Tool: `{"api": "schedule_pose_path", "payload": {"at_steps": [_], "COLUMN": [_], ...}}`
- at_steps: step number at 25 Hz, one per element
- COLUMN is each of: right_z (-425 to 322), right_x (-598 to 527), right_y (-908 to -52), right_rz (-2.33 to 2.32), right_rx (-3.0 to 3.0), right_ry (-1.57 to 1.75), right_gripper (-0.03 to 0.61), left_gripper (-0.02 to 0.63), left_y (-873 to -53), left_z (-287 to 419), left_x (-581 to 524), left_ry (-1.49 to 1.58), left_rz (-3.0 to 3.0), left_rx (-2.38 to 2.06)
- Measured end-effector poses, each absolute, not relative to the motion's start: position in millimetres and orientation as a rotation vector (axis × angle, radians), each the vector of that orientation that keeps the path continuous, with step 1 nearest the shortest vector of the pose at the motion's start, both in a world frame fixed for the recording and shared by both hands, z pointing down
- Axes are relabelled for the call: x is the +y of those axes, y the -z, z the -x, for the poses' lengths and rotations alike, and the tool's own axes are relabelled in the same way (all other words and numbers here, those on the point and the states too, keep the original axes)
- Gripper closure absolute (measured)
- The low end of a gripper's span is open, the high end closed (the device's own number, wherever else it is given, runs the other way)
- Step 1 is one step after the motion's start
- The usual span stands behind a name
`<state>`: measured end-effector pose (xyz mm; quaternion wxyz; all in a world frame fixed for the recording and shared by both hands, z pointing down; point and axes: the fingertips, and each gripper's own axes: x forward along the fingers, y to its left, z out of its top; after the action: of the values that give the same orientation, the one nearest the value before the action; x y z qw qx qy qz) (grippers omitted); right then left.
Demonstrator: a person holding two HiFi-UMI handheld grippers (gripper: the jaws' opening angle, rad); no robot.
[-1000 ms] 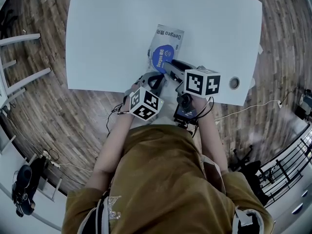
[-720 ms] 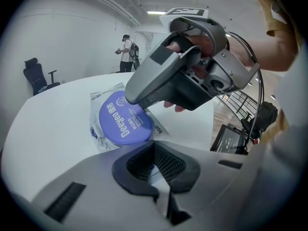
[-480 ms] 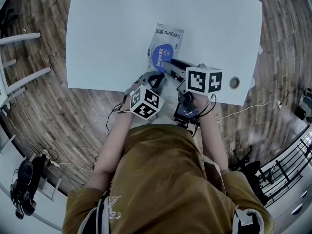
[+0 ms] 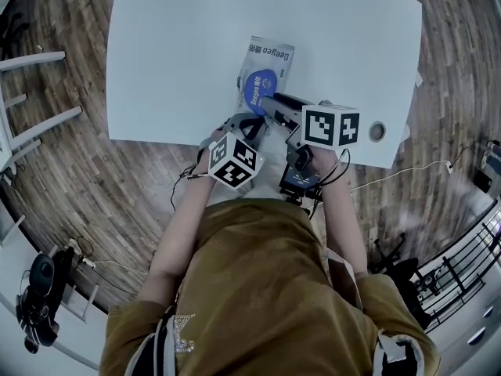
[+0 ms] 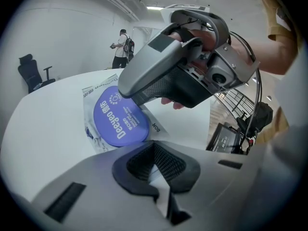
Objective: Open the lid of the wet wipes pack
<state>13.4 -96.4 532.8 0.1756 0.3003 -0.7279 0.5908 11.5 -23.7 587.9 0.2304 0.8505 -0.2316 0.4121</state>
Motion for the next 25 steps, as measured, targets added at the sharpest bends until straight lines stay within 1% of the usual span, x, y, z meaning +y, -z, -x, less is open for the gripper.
{"api": "schedule_pose_path", "payload": {"at_steps": [18, 21, 25], "right_z": [-13, 2, 22], "right_x": [-96, -101, -104], "right_y": [-529, -515, -512], "right_rz": [-0.81, -0.766, -0.737], "right_rx": [-2.068, -2.118, -2.132], "right_ry": [-1.752, -1.817, -1.717], "right_gripper": [0.454, 0.454, 0.454], "left_gripper": [0.612, 0.612, 0.612], "left_y": [-590, -590, -590], "left_z": [-14, -11, -10], "left_x": [-23, -22, -21], "left_ry": [-1.127, -1.139, -1.133], "left_rz": [-2.347, -2.352, -2.349], "left_rx": [-0.637, -0.632, -0.63]}}
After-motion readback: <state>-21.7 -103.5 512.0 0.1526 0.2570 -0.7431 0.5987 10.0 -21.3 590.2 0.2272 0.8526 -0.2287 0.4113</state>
